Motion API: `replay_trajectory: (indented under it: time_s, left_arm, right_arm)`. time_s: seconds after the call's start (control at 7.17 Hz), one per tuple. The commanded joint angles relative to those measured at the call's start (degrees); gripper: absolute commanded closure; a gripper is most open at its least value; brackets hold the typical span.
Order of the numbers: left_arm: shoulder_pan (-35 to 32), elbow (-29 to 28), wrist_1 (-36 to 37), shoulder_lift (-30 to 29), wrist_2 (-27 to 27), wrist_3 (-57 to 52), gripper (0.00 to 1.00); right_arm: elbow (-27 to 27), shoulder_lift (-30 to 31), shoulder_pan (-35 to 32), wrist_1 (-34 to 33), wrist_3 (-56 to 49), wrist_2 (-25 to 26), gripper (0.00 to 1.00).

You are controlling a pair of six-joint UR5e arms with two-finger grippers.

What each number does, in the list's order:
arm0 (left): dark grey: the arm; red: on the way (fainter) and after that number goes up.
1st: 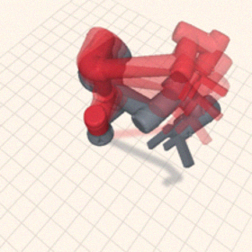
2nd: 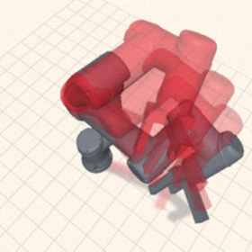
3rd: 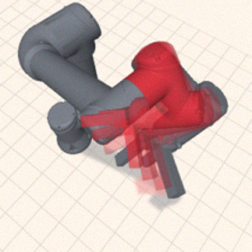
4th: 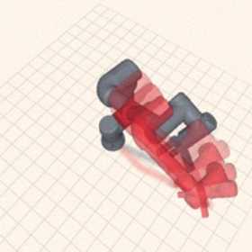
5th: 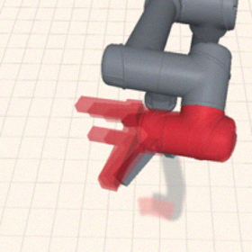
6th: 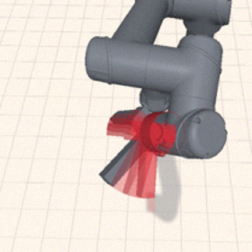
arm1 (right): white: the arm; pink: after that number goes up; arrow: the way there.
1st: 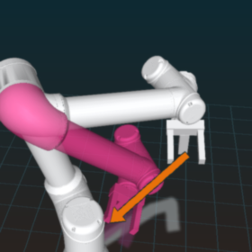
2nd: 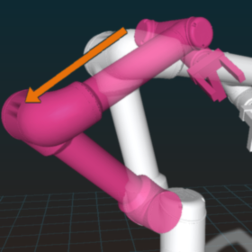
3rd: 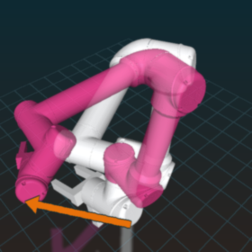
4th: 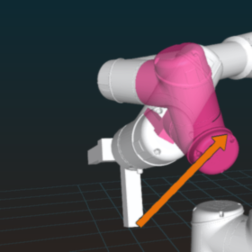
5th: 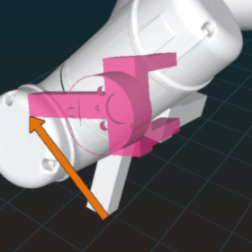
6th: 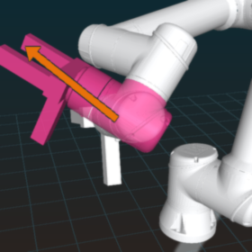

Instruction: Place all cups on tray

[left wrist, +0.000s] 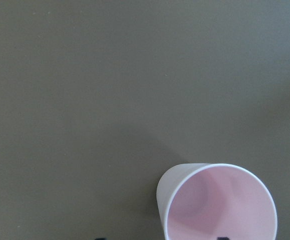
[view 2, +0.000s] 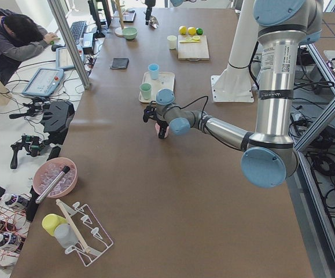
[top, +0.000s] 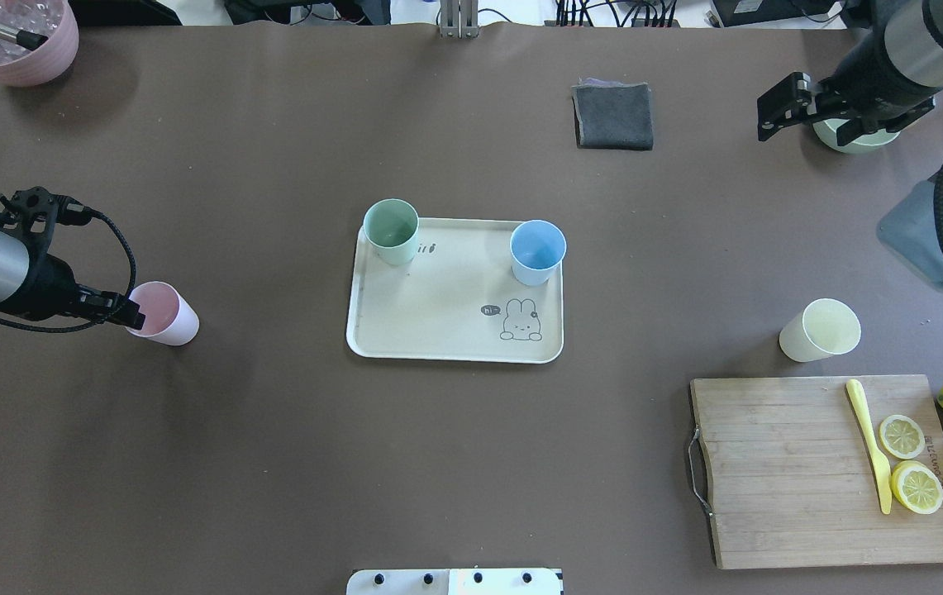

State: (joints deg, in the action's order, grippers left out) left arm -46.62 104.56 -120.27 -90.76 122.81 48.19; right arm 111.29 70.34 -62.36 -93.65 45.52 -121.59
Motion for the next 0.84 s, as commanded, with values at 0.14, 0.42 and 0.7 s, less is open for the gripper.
replay_trajectory:
  time_s: [0.14, 0.42, 0.7]
  left_arm:
    - [0.91, 0.81, 0.03, -1.6, -0.47, 1.11, 1.0]
    - [1.09, 1.35, 2.21, -8.08, 0.06, 7.94, 1.0]
    - [3.44, 1.44, 14.91, -19.92, -0.46, 12.61, 1.0]
  right_arm:
    - [2.69, 7.93, -3.02, 0.13, -8.39, -2.06, 0.0]
    - [5.15, 15.48, -3.91, 1.61, -10.8, -2.25, 0.0]
    - [1.23, 27.78, -3.91, 23.14, -10.1, -3.73, 0.0]
